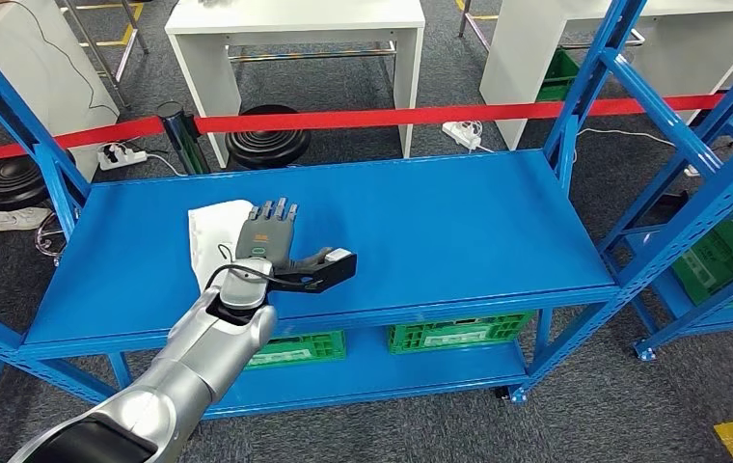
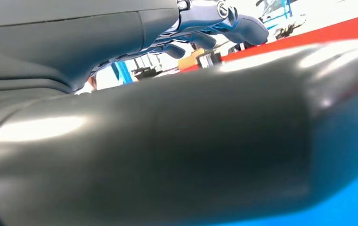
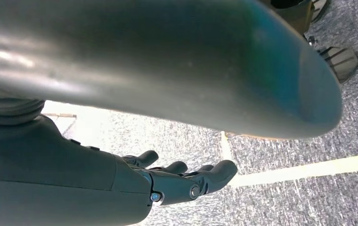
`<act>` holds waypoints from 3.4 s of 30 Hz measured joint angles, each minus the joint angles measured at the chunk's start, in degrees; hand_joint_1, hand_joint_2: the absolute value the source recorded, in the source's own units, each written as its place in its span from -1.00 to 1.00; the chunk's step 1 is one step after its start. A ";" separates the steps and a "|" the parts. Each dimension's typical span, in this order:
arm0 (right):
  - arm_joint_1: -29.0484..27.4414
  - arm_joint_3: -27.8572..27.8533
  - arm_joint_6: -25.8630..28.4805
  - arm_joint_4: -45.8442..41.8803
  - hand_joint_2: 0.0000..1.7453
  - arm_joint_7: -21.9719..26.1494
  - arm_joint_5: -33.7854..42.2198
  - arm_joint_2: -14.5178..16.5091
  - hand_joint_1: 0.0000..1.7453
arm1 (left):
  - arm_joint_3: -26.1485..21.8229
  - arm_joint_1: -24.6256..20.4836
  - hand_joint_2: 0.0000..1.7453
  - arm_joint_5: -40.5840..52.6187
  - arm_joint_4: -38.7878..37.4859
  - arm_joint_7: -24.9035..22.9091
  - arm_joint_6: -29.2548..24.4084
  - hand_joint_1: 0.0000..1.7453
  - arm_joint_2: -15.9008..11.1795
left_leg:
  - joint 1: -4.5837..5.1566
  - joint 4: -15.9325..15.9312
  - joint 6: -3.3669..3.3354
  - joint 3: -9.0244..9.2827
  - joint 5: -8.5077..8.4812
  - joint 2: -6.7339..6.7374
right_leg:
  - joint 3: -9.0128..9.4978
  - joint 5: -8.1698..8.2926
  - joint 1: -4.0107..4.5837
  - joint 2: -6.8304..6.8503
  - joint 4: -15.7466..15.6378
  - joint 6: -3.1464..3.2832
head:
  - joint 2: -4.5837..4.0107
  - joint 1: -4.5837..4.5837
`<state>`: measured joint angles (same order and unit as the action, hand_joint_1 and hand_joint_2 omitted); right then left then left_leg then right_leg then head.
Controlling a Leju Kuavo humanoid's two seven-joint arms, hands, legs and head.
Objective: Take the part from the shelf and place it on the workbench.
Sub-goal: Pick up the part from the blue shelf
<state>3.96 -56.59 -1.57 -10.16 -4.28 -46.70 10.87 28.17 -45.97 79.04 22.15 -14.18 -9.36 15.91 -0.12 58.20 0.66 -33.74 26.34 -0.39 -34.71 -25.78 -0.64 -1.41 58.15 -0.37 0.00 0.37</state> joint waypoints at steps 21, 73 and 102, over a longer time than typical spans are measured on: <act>-0.04 -0.26 -1.05 -0.01 -1.00 1.29 -2.54 -0.08 -1.00 | -3.27 0.59 0.50 7.83 0.28 -13.16 -11.25 -1.00 -6.50 | -0.01 -0.01 0.01 0.00 -0.01 0.02 | 0.00 0.00 0.00 -0.05 0.03 0.00 | 0.00 0.01; -0.01 -0.26 -2.03 0.00 -1.00 1.71 -4.60 -0.45 -1.00 | -18.47 4.09 0.50 4.48 0.78 2.79 -15.20 -1.00 -7.85 | -0.02 -0.01 0.01 0.00 -0.01 0.01 | -0.03 -0.01 0.01 -0.03 0.03 0.01 | 0.00 0.00; 0.00 -0.87 -2.39 -0.02 -1.00 1.51 -5.23 -0.51 -1.00 | -16.68 14.88 -1.00 4.46 19.67 5.91 -15.63 -1.00 -1.94 | 0.02 -0.01 -0.06 -0.03 0.05 0.01 | -0.04 -0.06 -0.03 -0.02 0.02 -0.05 | 0.00 0.00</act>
<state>3.96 -57.46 -3.97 -10.19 -2.77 -51.93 10.35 11.50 -31.09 83.49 41.83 -8.27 -24.99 13.97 -0.10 58.19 0.59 -33.78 26.39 -0.39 -34.75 -25.85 -0.67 -1.43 58.17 -0.43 0.00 0.37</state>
